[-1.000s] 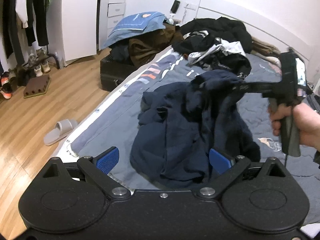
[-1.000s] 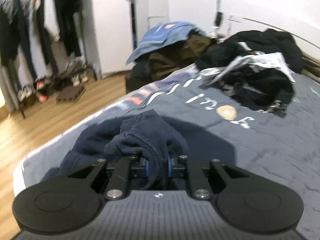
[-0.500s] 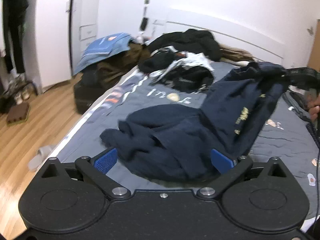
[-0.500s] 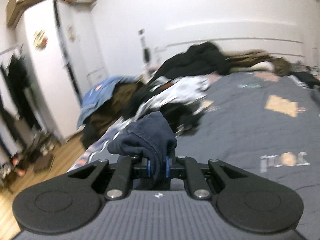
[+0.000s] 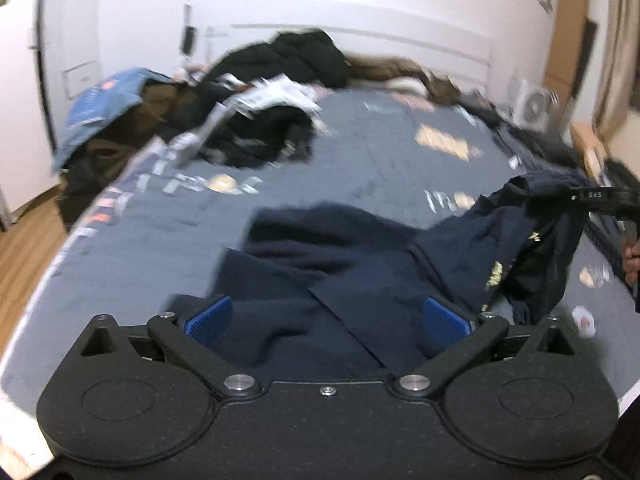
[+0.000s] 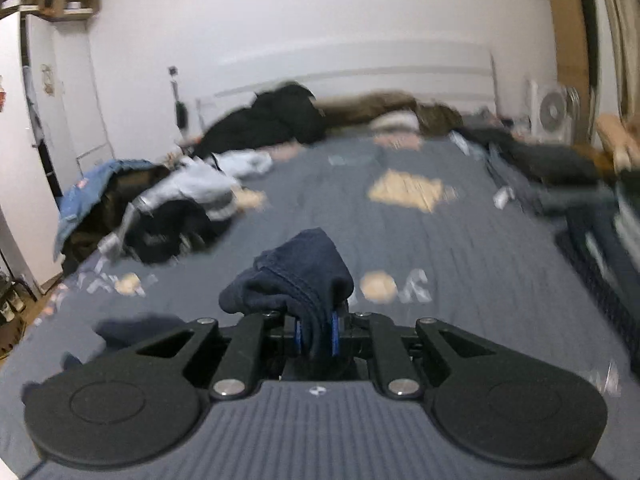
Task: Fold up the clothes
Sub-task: 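Lift the shirt with the right gripper while the left gripper closes on another edge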
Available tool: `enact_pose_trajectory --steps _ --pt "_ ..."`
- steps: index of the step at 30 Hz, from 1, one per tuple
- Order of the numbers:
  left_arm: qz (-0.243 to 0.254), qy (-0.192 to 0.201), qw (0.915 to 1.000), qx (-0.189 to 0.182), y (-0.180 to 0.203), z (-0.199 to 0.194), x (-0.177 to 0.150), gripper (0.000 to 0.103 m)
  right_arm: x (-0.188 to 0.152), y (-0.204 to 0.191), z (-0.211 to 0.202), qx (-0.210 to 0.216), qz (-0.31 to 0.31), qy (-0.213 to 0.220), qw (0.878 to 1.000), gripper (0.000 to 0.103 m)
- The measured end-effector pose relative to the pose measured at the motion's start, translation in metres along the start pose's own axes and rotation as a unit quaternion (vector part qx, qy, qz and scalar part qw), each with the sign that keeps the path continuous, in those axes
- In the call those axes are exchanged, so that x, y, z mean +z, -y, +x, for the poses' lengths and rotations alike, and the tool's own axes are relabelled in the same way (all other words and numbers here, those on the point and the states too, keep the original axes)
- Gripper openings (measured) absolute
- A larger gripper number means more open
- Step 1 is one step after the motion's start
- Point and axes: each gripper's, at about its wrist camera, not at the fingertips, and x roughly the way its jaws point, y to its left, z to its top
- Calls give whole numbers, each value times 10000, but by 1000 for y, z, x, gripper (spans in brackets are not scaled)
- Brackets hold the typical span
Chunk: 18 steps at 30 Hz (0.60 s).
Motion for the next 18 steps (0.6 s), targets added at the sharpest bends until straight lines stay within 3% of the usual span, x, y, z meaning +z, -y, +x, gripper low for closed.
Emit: enact_pose_trajectory --steps 6,10,14,18 --pt "267 -413 9988 -48 29 64 -11 103 -30 67 3 -327 155 -81 9993 14" --pt "499 -516 9974 -113 50 98 -8 103 -29 81 7 -186 133 -103 9997 15" --pt "577 -633 9954 -423 72 133 -2 103 -27 88 4 -9 227 -34 9997 15" --pt "568 -900 9939 -303 83 168 -13 101 -28 90 3 50 207 4 9998 15"
